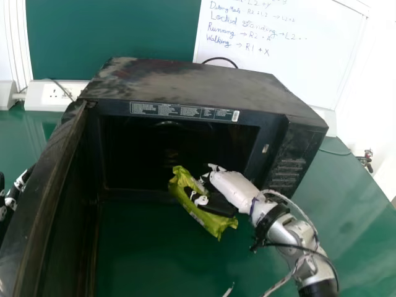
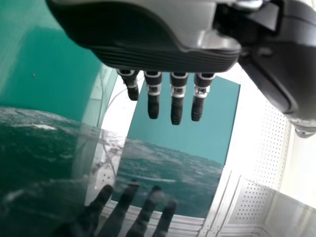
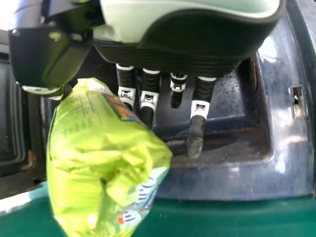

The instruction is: Put biscuit inside oven

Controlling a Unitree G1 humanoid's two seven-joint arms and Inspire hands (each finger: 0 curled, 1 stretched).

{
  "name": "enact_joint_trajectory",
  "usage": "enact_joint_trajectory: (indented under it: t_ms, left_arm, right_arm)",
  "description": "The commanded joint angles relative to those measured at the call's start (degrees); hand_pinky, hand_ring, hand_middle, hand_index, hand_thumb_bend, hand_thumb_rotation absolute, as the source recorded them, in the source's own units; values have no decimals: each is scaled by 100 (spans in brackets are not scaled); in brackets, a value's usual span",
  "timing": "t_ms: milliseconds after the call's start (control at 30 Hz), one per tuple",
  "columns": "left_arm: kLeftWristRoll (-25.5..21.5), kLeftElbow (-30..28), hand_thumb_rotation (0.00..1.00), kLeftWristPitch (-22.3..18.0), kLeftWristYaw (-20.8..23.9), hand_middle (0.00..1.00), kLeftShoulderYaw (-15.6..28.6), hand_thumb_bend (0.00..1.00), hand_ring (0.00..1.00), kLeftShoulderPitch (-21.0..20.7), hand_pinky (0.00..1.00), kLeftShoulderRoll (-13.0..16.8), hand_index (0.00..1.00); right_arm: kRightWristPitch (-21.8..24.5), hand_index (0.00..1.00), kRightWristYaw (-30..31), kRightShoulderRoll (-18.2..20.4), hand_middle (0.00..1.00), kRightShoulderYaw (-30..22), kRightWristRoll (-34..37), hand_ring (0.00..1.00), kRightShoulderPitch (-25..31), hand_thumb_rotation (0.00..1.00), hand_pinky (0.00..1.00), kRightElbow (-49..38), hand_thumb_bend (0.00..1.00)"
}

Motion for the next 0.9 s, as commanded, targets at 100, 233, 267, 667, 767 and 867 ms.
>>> enact_joint_trajectory:
  t_ms: [100,233,267,667,767,867]
  left_arm:
    - [59,8,97,-62,-15,91,-55,89,92,92,98,-26,92]
    - [98,8,97,-87,-29,91,-74,89,92,129,97,-22,92]
    - [109,6,98,-89,-33,91,-73,89,92,138,96,-16,92]
    - [83,4,98,-111,-52,91,-50,89,92,156,97,-18,92]
    - [68,-12,98,-94,-35,92,-50,89,92,146,97,-26,92]
    - [49,-29,97,-62,-14,92,-52,89,92,145,98,-33,92]
  right_arm:
    - [-261,49,-448,93,50,82,-38,44,-434,12,39,621,52]
    - [-260,49,-633,160,51,201,-152,45,-668,12,39,969,52]
    - [-245,49,-645,184,51,218,-152,46,-719,12,39,1031,52]
    - [-231,49,-981,440,51,398,-222,44,-1289,12,37,1898,52]
    - [-278,49,-1136,451,51,473,-310,44,-1410,12,37,2093,52]
    - [-284,49,-1172,487,51,517,-312,45,-1558,12,40,2262,52]
